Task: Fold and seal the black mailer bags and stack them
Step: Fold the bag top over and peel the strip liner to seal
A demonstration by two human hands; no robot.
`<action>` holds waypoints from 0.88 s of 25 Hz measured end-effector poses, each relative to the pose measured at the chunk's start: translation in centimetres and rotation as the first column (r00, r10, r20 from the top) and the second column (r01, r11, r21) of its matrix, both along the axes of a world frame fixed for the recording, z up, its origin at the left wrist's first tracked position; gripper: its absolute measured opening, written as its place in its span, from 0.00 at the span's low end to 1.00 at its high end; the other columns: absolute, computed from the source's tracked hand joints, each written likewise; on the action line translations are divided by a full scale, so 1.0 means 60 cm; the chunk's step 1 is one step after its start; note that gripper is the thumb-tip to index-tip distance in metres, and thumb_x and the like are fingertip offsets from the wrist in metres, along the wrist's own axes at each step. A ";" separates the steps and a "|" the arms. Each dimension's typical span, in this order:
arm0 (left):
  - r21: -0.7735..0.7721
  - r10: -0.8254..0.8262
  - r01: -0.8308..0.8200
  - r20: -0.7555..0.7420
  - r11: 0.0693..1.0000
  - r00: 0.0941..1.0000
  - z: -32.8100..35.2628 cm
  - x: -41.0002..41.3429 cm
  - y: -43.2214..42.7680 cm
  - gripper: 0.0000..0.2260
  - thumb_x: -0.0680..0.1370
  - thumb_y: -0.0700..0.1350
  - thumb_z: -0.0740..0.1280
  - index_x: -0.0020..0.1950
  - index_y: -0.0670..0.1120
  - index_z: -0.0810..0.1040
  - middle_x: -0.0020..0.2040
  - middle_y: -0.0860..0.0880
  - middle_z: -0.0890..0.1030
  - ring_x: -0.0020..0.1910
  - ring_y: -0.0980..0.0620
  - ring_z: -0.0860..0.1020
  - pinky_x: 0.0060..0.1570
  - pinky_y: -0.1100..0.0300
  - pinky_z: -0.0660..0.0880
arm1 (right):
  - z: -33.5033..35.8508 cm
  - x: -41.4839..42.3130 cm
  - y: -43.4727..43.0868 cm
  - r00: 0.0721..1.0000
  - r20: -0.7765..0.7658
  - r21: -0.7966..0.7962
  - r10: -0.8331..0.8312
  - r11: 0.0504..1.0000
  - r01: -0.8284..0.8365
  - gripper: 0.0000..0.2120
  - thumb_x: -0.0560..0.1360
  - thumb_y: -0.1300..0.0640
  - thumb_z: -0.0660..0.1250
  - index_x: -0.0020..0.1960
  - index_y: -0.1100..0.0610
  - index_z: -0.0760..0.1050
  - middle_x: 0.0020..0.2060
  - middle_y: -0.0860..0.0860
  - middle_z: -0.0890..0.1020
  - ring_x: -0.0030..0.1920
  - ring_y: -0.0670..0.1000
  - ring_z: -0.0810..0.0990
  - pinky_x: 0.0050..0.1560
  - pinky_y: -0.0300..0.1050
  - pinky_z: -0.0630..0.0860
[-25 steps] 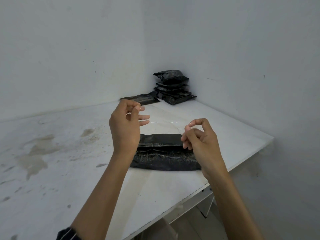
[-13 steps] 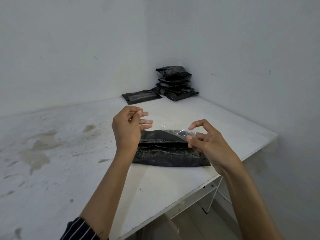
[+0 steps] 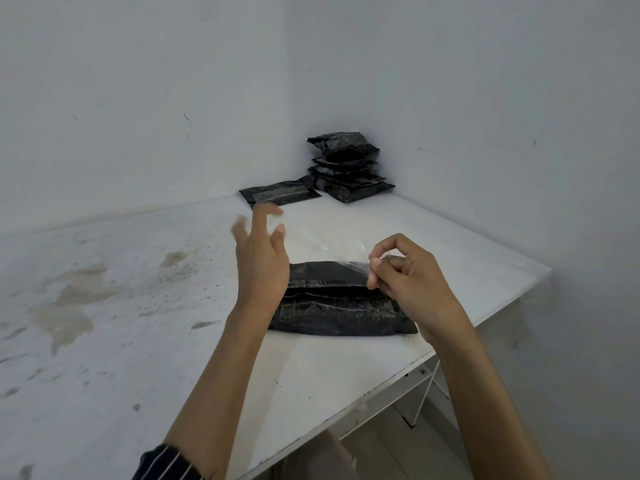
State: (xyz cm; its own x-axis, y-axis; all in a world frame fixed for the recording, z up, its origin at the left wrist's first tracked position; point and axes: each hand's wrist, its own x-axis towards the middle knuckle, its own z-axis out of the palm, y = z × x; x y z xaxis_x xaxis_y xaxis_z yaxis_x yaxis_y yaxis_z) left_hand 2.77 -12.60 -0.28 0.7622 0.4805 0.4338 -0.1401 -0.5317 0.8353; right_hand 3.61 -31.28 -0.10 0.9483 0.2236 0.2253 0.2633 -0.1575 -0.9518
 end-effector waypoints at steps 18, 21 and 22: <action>-0.836 -0.507 0.388 0.158 0.389 0.848 -0.013 -0.069 -0.025 0.15 0.78 0.33 0.58 0.64 0.39 0.71 0.53 0.40 0.83 0.53 0.46 0.82 0.51 0.57 0.80 | 0.013 -0.029 0.047 0.995 -0.092 0.109 0.027 0.994 -0.017 0.03 0.78 0.64 0.61 0.47 0.60 0.73 0.29 0.54 0.80 0.23 0.45 0.66 0.27 0.35 0.66; -0.791 -0.472 0.425 0.198 0.441 0.859 -0.017 -0.069 -0.026 0.14 0.77 0.32 0.61 0.62 0.39 0.73 0.51 0.42 0.83 0.53 0.46 0.81 0.53 0.57 0.79 | 0.015 -0.031 0.048 0.993 -0.116 0.107 0.022 0.994 -0.010 0.03 0.79 0.63 0.61 0.48 0.60 0.73 0.30 0.55 0.81 0.23 0.42 0.68 0.28 0.33 0.67; -0.775 -0.459 0.430 0.205 0.464 0.864 -0.017 -0.069 -0.026 0.12 0.77 0.32 0.62 0.61 0.39 0.74 0.50 0.42 0.83 0.53 0.46 0.82 0.53 0.56 0.79 | 0.016 -0.032 0.048 0.992 -0.122 0.103 0.021 0.995 -0.008 0.03 0.79 0.63 0.61 0.48 0.60 0.73 0.30 0.55 0.81 0.23 0.42 0.68 0.28 0.33 0.67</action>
State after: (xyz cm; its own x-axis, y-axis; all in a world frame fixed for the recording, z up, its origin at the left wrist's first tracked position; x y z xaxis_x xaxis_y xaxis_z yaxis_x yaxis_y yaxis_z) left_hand -1.35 -14.15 -1.32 0.9785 0.2014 0.0436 -0.1321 0.4506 0.8829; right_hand 1.70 -28.38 0.84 0.9670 0.2194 0.1295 0.1447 -0.0547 -0.9880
